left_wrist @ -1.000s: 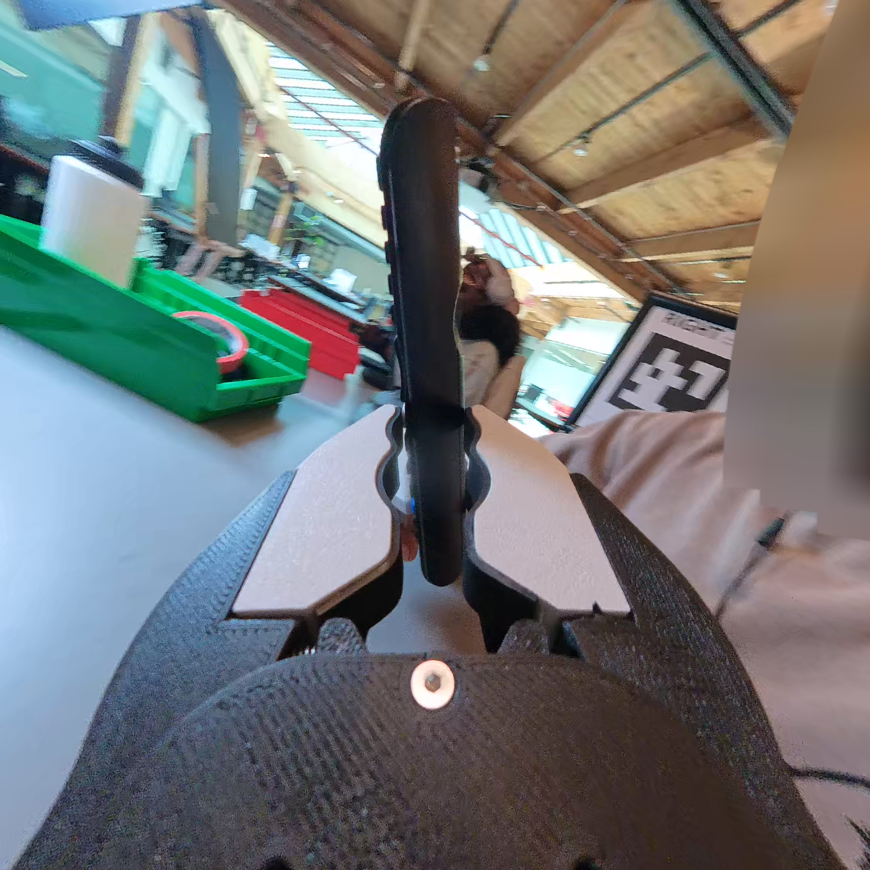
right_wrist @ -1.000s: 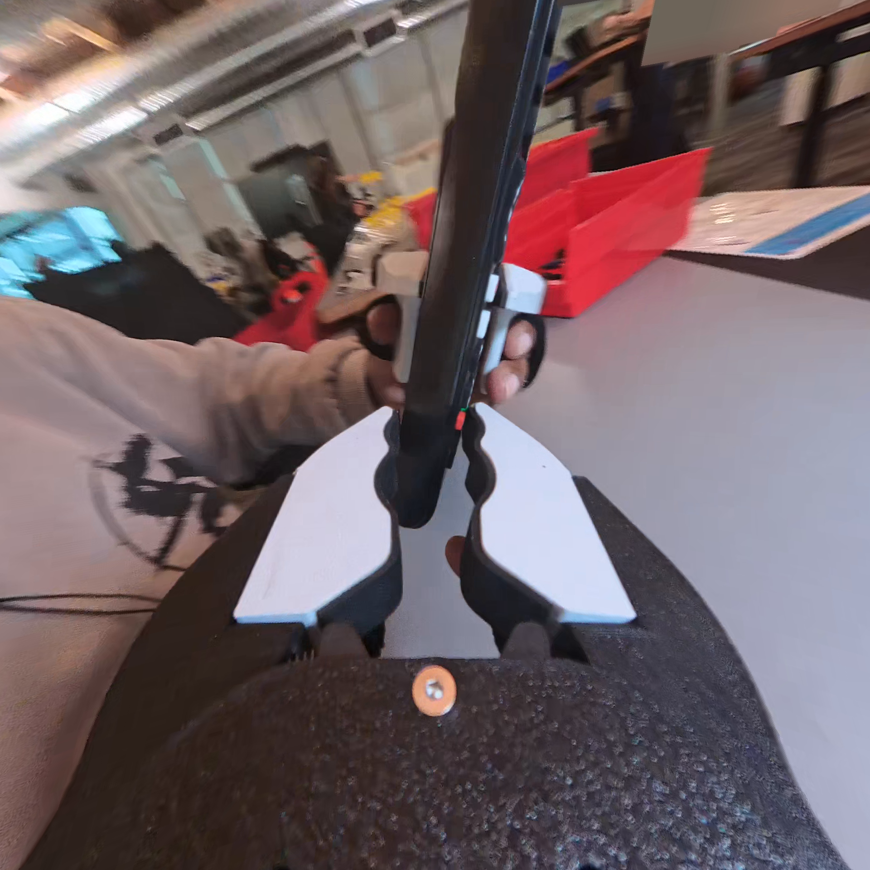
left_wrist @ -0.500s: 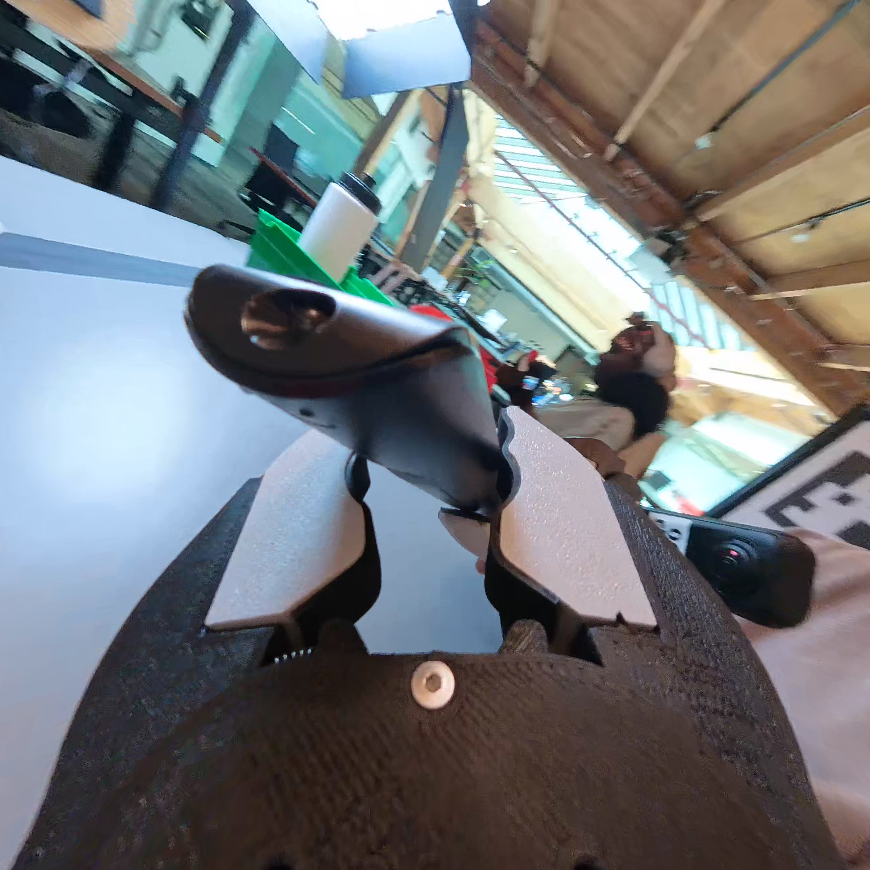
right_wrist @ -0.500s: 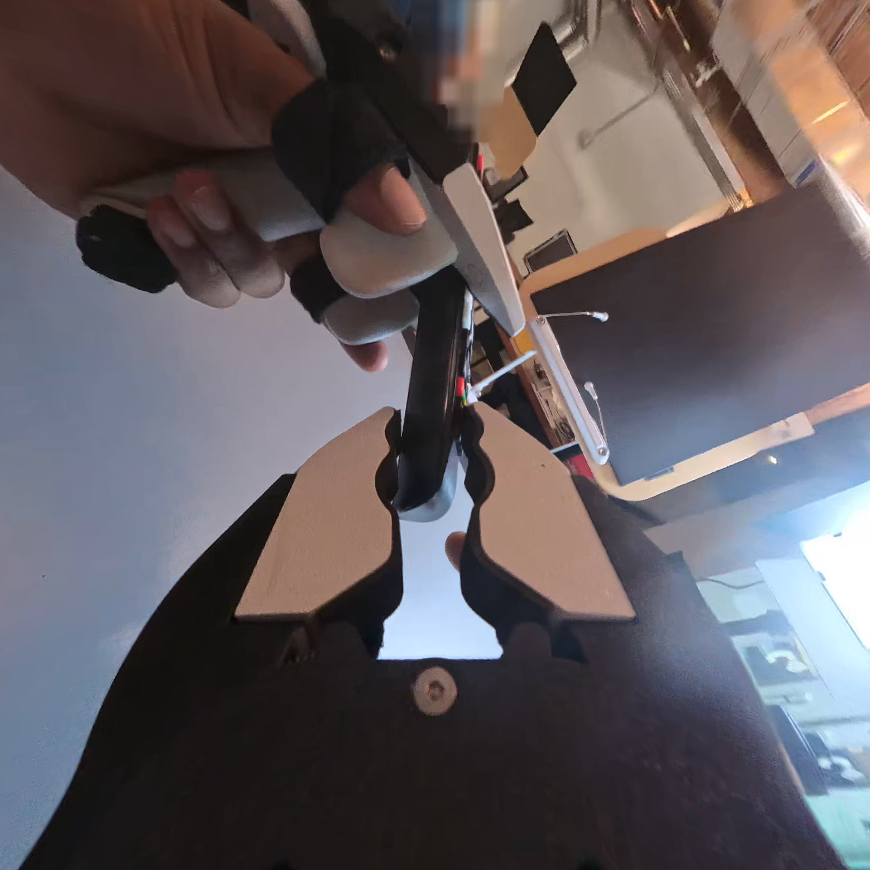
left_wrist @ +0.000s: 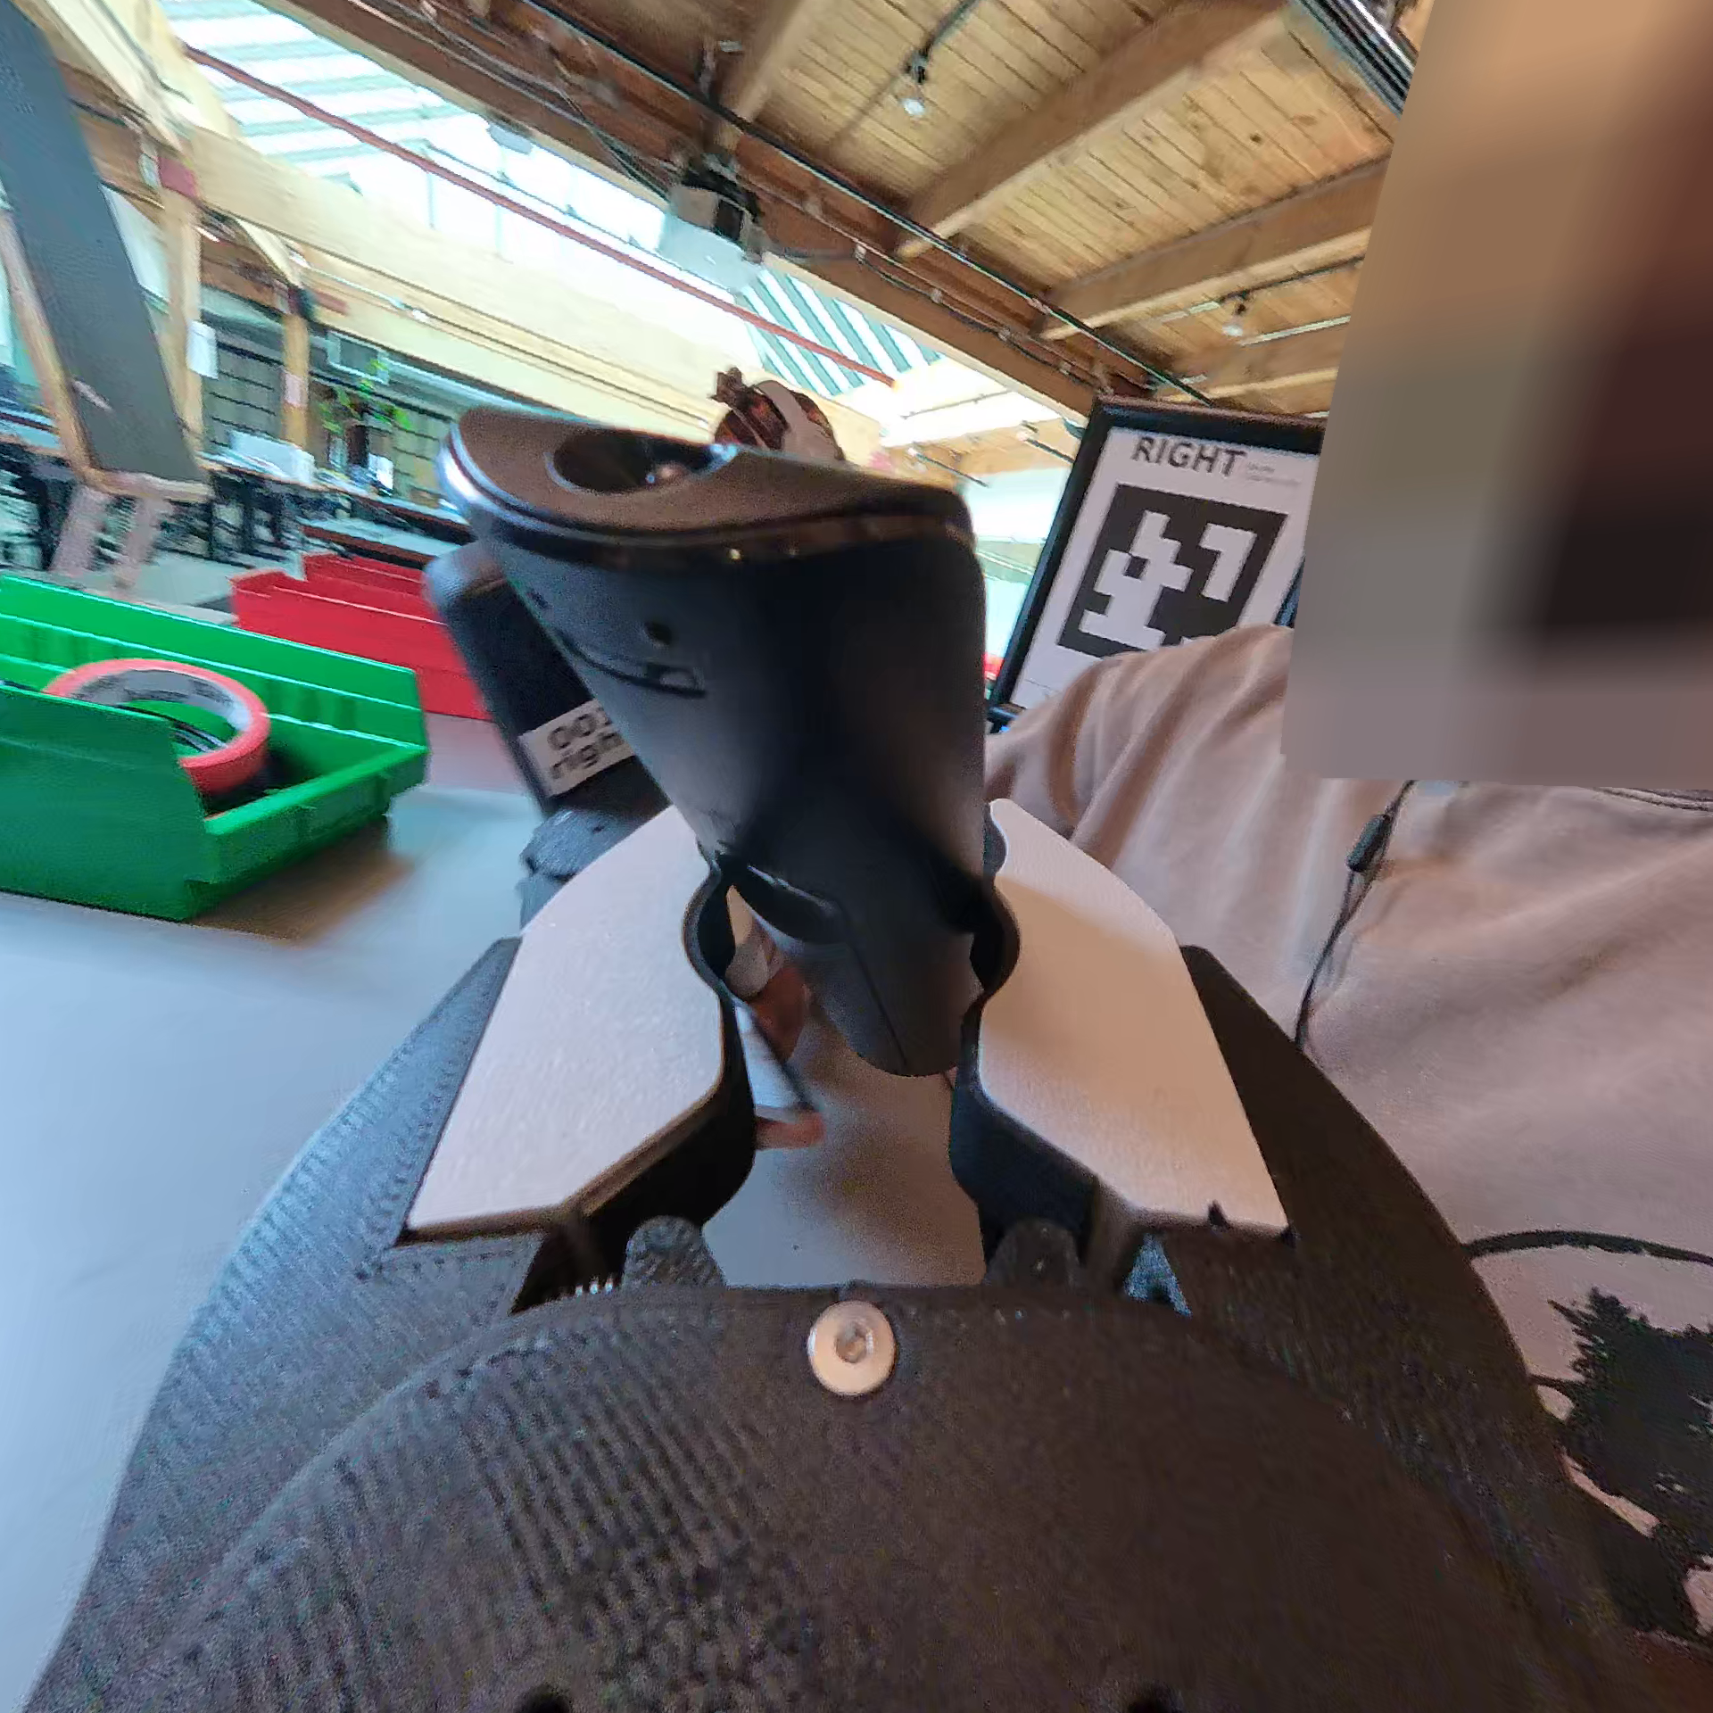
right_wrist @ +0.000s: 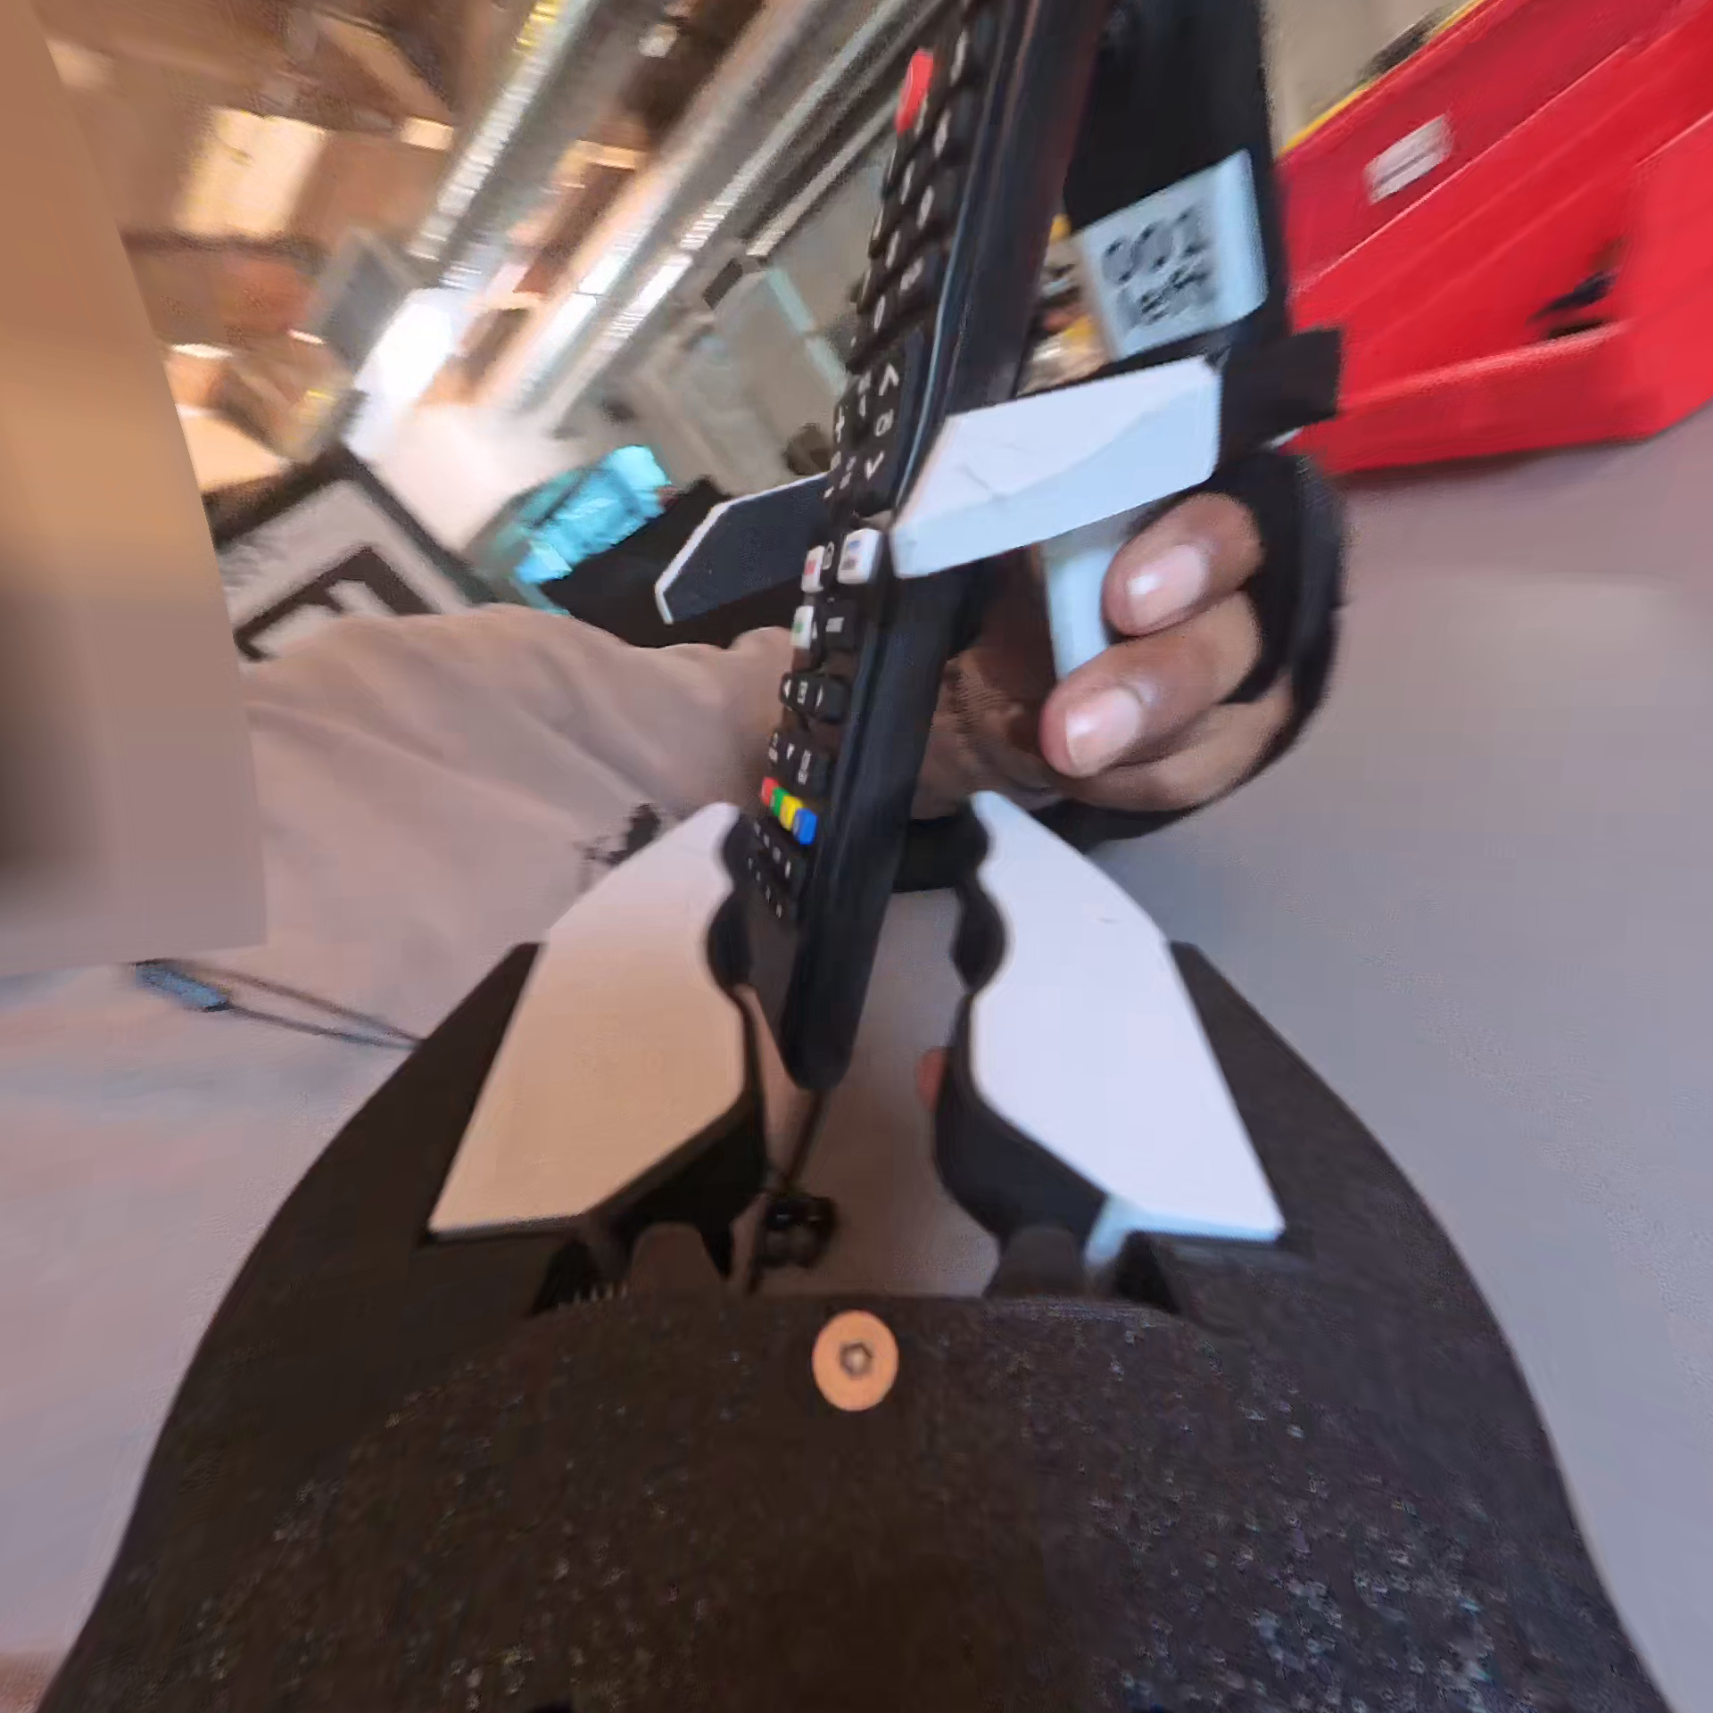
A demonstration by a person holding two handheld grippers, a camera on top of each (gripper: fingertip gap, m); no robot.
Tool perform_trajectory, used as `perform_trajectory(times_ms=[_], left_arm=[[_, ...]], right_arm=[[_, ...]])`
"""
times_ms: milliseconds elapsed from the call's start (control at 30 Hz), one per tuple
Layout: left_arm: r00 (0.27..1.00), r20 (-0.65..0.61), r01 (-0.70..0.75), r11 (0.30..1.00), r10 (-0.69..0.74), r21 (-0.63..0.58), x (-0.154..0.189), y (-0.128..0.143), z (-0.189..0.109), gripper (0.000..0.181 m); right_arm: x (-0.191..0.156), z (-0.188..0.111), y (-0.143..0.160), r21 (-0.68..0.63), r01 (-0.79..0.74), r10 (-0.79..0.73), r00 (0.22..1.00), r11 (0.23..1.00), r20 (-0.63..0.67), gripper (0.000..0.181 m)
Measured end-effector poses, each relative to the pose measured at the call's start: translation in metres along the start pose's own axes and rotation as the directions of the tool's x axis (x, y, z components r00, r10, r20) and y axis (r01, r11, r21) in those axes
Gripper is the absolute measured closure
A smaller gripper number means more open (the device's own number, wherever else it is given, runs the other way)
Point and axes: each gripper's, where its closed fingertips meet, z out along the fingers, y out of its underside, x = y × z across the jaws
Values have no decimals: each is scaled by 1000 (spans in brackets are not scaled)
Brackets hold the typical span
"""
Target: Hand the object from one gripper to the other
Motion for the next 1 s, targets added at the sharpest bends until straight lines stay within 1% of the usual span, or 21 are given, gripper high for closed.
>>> perform_trajectory(times_ms=[33,67,133,200,267,333,400,433,500,533,567,600,667,767,800,833,867,900,933,967,1000], left_arm=[[1000,-26,8,1000,-9,-16,4,3,4,131],[999,-47,16,1000,-17,-22,7,4,5,131],[1000,-17,13,1000,-14,-19,5,3,4,131],[996,89,7,1000,-7,-8,-8,0,-3,140],[977,211,-9,1000,10,-5,-22,-1,-11,142],[944,330,-27,1000,30,-11,-36,-1,-17,142],[913,404,-54,998,65,-38,-42,-1,-20,145],[896,433,-75,996,92,-55,-44,-1,-20,150],[867,477,-115,989,145,-91,-46,-1,-20,151],[861,473,-145,982,184,-117,-44,0,-20,152],[851,471,-183,972,233,-151,-42,1,-19,152],[835,473,-217,958,280,-185,-41,1,-19,154],[775,490,-296,915,398,-276,-41,-1,-20,155],[626,472,-428,780,620,-457,-41,0,-24,156],[557,459,-462,718,692,-520,-42,0,-26,157],[479,434,-493,642,763,-587,-44,0,-29,157],[388,395,-515,551,833,-657,-45,0,-33,157],[286,342,-526,445,895,-725,-47,0,-37,157],[183,275,-524,330,944,-785,-49,0,-40,158],[89,201,-512,218,976,-831,-51,1,-43,158],[14,126,-495,116,992,-861,-52,3,-44,159]], right_arm=[[-7,5,4,1,-29,29,997,1000,68,153],[-9,8,6,2,-22,22,996,1000,83,154],[-4,6,3,5,48,-48,998,999,40,154],[11,-1,-6,27,175,-171,978,984,-117,155],[25,-11,-14,-9,331,-319,903,944,-288,156],[40,-21,-21,-109,481,-472,750,870,-464,156],[52,-34,-29,-265,603,-619,511,753,-597,156],[57,-41,-33,-353,632,-672,379,690,-636,156],[62,-48,-38,-516,654,-761,145,554,-633,155],[62,-49,-39,-557,654,-780,83,512,-620,154],[62,-48,-39,-572,654,-791,66,495,-608,154],[62,-48,-37,-572,653,-796,79,496,-599,153],[63,-48,-37,-530,648,-776,153,547,-612,152],[60,-53,-41,-408,637,-699,303,654,-648,141],[58,-54,-42,-349,622,-660,381,701,-647,139],[54,-53,-42,-252,572,-581,513,780,-632,139],[49,-50,-40,-130,466,-448,679,875,-581,139],[42,-47,-37,-17,313,-283,831,950,-480,137],[35,-46,-36,73,158,-122,926,985,-358,135],[30,-46,-38,145,35,2,969,989,-248,135],[28,-48,-40,197,-59,94,981,979,-169,135]])
